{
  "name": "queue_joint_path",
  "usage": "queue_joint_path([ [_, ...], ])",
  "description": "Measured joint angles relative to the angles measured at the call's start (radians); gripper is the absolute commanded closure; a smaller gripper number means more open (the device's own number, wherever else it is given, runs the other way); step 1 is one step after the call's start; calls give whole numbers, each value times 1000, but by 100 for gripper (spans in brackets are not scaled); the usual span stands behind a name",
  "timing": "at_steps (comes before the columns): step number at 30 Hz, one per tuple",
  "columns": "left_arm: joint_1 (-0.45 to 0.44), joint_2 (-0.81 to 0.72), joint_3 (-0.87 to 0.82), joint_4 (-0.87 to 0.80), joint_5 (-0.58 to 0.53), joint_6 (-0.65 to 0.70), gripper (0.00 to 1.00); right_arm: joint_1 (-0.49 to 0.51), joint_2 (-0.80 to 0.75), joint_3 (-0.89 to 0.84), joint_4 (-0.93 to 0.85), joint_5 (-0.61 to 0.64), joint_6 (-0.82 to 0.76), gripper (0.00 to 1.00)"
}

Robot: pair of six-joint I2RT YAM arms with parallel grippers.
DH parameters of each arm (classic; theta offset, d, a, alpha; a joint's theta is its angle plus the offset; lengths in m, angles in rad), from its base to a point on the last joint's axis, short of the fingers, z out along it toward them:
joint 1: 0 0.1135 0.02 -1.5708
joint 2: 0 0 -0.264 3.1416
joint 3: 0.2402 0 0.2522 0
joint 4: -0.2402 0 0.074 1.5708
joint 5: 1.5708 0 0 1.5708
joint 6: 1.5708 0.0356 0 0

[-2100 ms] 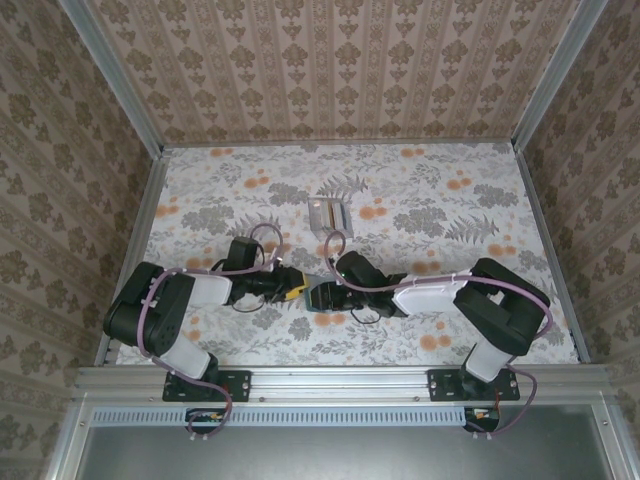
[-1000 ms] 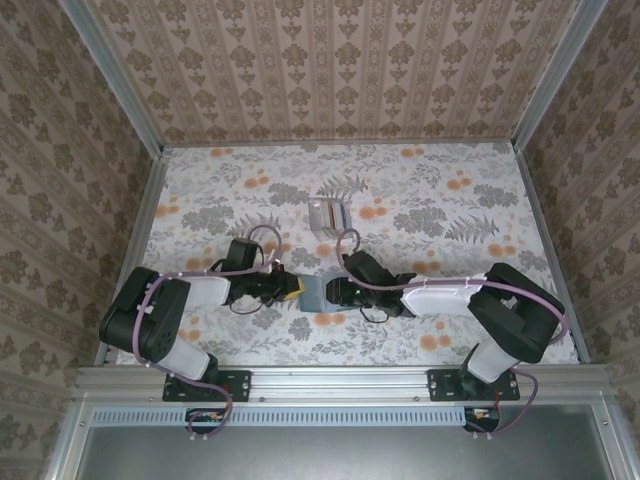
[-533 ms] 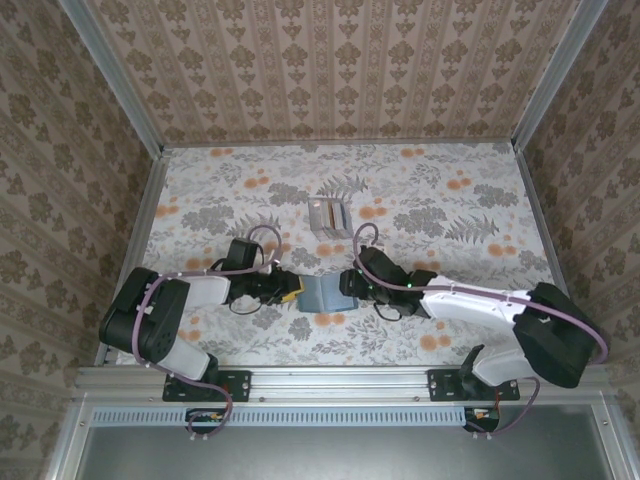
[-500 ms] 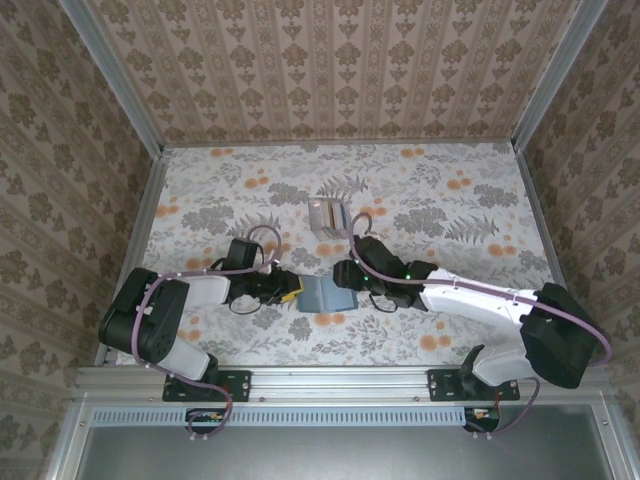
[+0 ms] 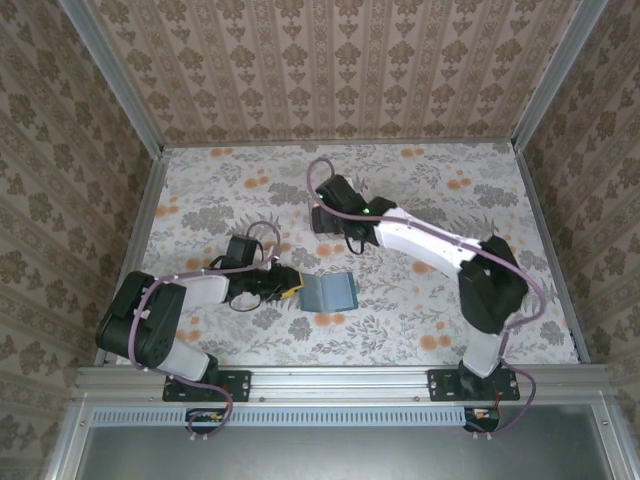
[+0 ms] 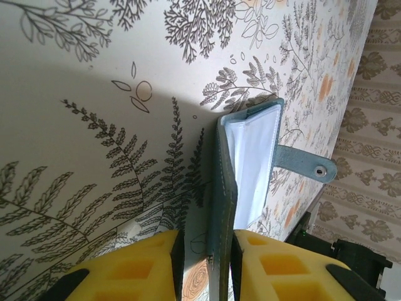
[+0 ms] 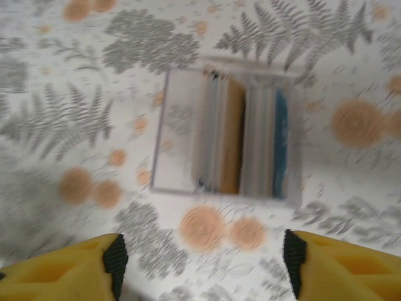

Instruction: Put the credit cards into the card holder

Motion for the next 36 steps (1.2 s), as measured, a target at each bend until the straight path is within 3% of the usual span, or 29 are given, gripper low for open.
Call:
queue_joint_path([
  [7,-6,-2,0,-3,-6,0,74,-2,222,237,-130,90,-105,23],
  [14,-8,-2,0,-3,-9,0,76,-11,312,305,-171,134,-144,24],
  [20,-15,-2,1,-3,-9,0,76,-24,343,316,-178,166,-147,25],
  [36,-32,-1,7,-4,-10,0,78,-27,344,317,-219,316,-180,37],
])
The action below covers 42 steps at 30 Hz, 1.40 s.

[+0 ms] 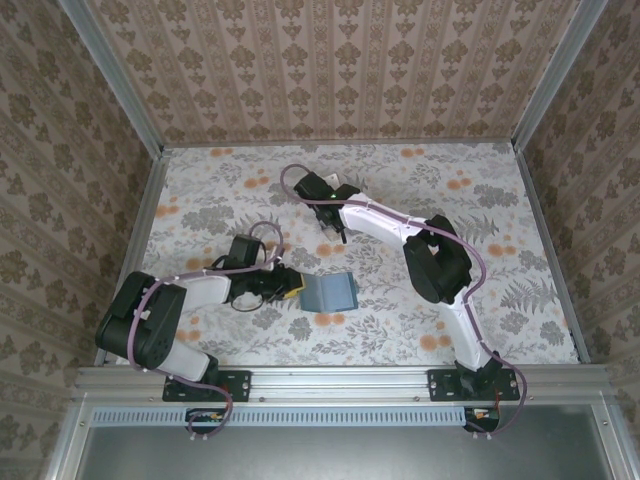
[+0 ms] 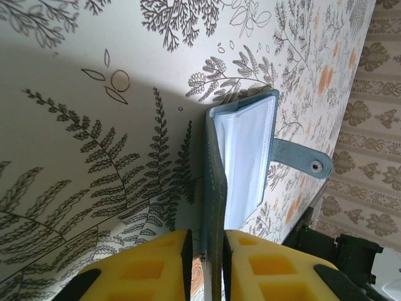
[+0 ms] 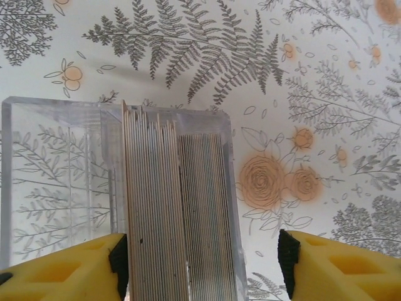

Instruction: Put the credit cards into the card holder

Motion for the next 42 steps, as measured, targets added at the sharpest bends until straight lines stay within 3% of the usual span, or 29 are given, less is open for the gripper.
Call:
queue_joint_path([
  [5,-1,15,0,0,-3,0,78,1,0,0,0,26,-43,57],
  [18,-46,48,4,11,-10,0,78,6,0,1,0,34,-112,94],
  [26,-48,56,9,13,-9,0,79,6,-10,1,-11,6,-115,100],
  [31,-48,70,37,-5,-10,15,70,4,-83,-1,-33,-55,-108,100],
  [36,-48,76,70,-27,-19,37,62,-21,-241,-79,-18,-212,-59,100],
  [39,-44,74,80,-67,-35,56,61,-60,-373,-208,24,-350,-12,100],
  [42,-39,62,80,-102,-48,70,51,-108,-500,-374,103,-533,45,100],
])
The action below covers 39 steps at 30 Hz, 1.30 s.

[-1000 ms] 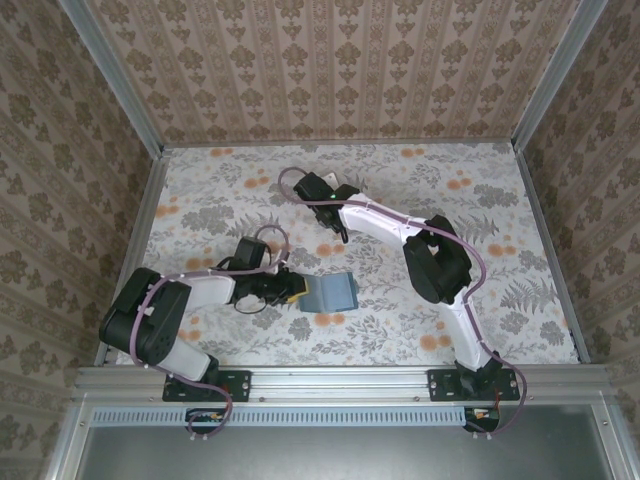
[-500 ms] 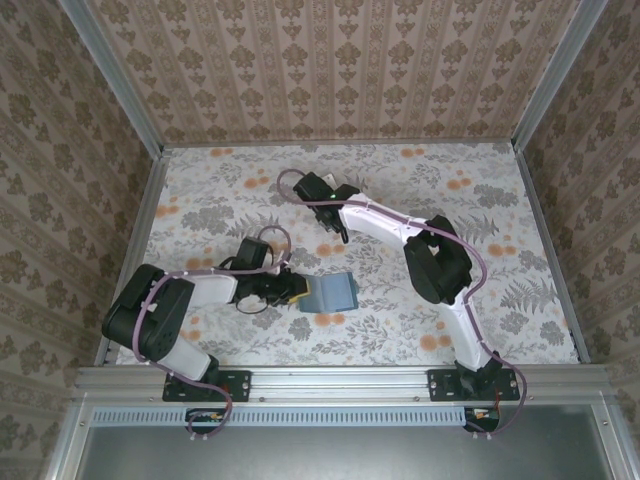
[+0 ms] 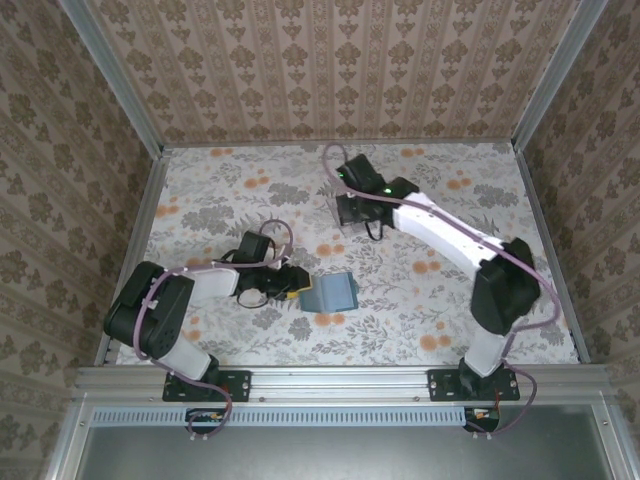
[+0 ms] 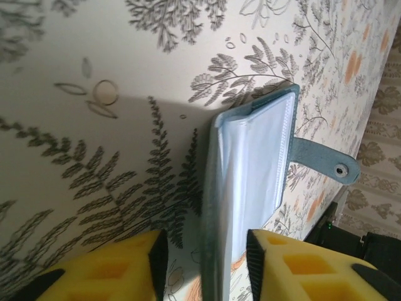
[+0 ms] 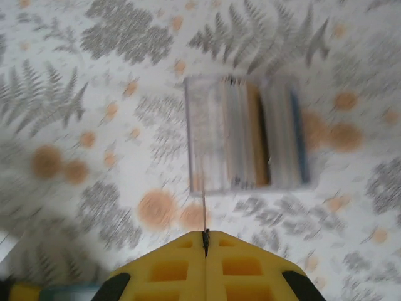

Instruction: Put the credit cards into the card holder

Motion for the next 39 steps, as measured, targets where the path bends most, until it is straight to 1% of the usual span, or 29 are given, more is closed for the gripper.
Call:
queue_joint_path([
  [3,7,-16,0,-30,-11,16,47,-34,-105,-176,91,-186,63,100],
  [6,13,-44,0,-75,-27,32,48,-31,-181,-341,194,-354,127,100],
  [9,13,-80,1,-121,-55,56,55,-26,-225,-478,275,-483,171,100],
  [13,13,-89,2,-161,-82,83,70,-29,-229,-603,366,-600,218,100],
  [16,13,-89,2,-184,-98,95,75,-36,-216,-652,415,-663,243,100],
  [22,13,-89,4,-218,-135,119,81,-52,-142,-677,511,-767,272,100],
  [25,13,-89,6,-235,-153,133,85,-55,-88,-680,551,-799,286,100],
  [28,13,-89,6,-245,-168,142,89,-56,-45,-691,587,-816,295,100],
  [32,13,-89,6,-258,-188,154,94,-61,-33,-710,621,-826,312,100],
  [39,13,-80,7,-271,-208,161,97,-87,-50,-753,660,-834,322,100],
])
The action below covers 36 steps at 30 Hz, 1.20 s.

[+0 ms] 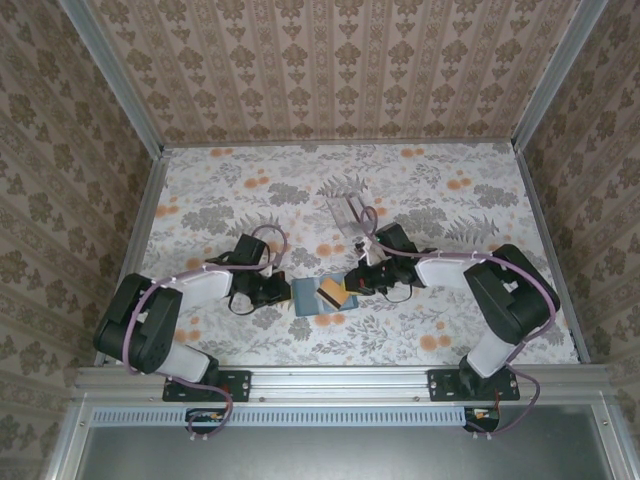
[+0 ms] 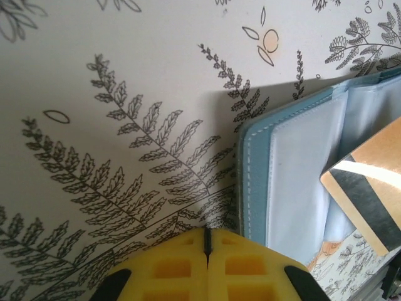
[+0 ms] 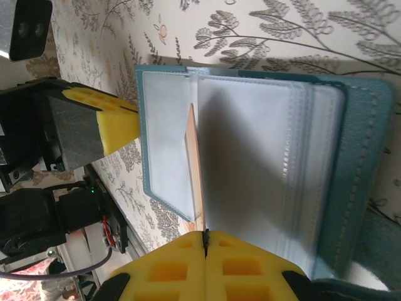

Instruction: Put the credit cards into the card holder

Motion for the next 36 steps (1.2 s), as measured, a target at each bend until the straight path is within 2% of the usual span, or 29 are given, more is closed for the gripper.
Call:
queue_joint_path([
  [10,0,23,15,0,13,0,95,-12,-16,-38,53,-18,29,100],
  [24,-2,42,32,-8,19,0,94,32,30,-38,113,-13,78,100],
  [29,-2,44,32,-6,25,0,94,74,35,-42,188,43,150,100],
  [36,-5,50,32,7,32,0,94,124,21,-94,273,195,231,100],
])
